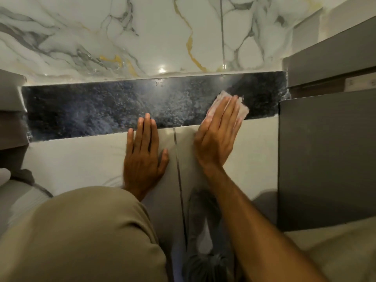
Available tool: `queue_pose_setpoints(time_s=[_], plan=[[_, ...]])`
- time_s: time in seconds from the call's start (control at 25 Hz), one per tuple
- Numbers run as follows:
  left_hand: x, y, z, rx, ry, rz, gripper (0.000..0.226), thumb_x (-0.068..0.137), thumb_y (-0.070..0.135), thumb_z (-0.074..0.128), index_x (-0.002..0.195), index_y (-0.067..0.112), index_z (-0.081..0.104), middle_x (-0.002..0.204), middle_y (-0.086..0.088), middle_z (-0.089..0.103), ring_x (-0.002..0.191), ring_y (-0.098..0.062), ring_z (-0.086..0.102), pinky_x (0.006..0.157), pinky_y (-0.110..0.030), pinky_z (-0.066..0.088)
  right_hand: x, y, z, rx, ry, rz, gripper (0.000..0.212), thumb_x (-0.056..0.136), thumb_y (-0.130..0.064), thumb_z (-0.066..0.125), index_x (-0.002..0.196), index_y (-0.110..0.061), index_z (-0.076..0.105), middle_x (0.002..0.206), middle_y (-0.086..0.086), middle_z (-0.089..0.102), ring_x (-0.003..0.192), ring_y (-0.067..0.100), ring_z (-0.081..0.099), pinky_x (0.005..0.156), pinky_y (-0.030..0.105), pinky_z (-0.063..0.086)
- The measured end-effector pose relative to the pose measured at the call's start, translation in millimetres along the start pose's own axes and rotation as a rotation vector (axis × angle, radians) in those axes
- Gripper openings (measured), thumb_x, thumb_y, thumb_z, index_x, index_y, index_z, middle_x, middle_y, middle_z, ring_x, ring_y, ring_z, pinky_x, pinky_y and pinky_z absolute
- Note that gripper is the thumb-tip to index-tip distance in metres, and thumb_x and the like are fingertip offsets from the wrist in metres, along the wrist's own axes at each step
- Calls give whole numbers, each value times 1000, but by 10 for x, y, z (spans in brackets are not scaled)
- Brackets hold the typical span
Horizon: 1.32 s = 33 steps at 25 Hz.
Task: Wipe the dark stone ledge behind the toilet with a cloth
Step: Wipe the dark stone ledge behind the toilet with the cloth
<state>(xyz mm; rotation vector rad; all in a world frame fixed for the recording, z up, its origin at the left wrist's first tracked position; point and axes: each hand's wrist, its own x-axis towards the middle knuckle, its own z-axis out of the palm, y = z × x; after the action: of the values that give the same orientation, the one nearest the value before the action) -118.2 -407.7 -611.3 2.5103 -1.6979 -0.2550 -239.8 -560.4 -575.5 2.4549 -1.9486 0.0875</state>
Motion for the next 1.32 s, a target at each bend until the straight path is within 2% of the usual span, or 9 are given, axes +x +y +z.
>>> queue_pose_setpoints(time_s=[0.08, 0.32, 0.48, 0.6, 0.8, 1.0, 1.12, 1.2, 1.32], plan=[[30, 81, 24, -16, -1, 81, 78, 114, 45, 31, 174, -4, 19, 182, -26, 16, 171, -39, 13, 141, -56, 9, 38, 174, -14, 50, -77, -24, 64, 114, -26, 34, 173, -4, 23, 183, 15, 20, 173, 29, 17, 142, 48, 19], [6, 35, 135, 2, 27, 82, 79, 116, 50, 26, 176, -1, 11, 185, -22, 8, 174, -34, 4, 142, -53, 1, 1389, 526, 254, 41, 41, 183, 67, 113, -33, 19, 172, -1, 24, 182, 17, 23, 172, 32, 21, 142, 49, 17], [31, 65, 49, -19, 28, 86, 79, 115, 47, 31, 174, -3, 18, 183, -25, 16, 172, -38, 14, 142, -52, 3, 799, 322, 159, 106, 78, 357, 66, 114, -32, 24, 173, -1, 21, 183, 17, 19, 173, 32, 17, 144, 46, 13], [23, 64, 35, -26, 37, 83, 78, 115, 47, 32, 173, -4, 21, 182, -26, 19, 171, -39, 19, 141, -52, 4, 757, 413, 133, 48, 5, 296, 69, 113, -31, 33, 174, -3, 17, 184, 15, 15, 173, 31, 13, 144, 44, 10], [11, 46, 139, -43, 49, 79, 79, 115, 49, 30, 175, 0, 14, 184, -22, 13, 173, -35, 10, 142, -52, 3, 1375, 553, 258, 46, 67, 327, 76, 107, -38, 11, 172, -1, 23, 182, 18, 22, 172, 33, 21, 143, 46, 14], [29, 55, 70, -42, 33, 72, 79, 115, 49, 29, 176, 1, 16, 184, -23, 16, 172, -37, 14, 142, -52, 4, 539, 541, 186, 118, 68, 397, 66, 114, -29, 37, 173, -4, 21, 183, 14, 20, 172, 31, 18, 143, 48, 19], [17, 57, 63, -39, 37, 70, 78, 115, 48, 30, 175, 0, 19, 183, -23, 17, 171, -38, 18, 142, -53, 6, 371, 523, 166, 109, 28, 484, 71, 111, -29, 40, 174, -5, 19, 184, 14, 19, 173, 31, 17, 142, 50, 21], [17, 50, 83, -35, 44, 73, 78, 115, 49, 29, 175, 1, 17, 184, -23, 16, 172, -37, 16, 142, -53, 5, 559, 515, 194, 121, 44, 437, 72, 109, -32, 37, 173, -2, 21, 182, 17, 22, 171, 33, 21, 141, 50, 22], [12, 39, 136, -35, 56, 76, 78, 116, 50, 28, 176, 3, 14, 185, -21, 13, 173, -35, 10, 143, -52, 2, 954, 642, 279, 144, 57, 218, 72, 111, -40, 24, 172, -2, 26, 181, 19, 27, 170, 34, 24, 142, 51, 22]])
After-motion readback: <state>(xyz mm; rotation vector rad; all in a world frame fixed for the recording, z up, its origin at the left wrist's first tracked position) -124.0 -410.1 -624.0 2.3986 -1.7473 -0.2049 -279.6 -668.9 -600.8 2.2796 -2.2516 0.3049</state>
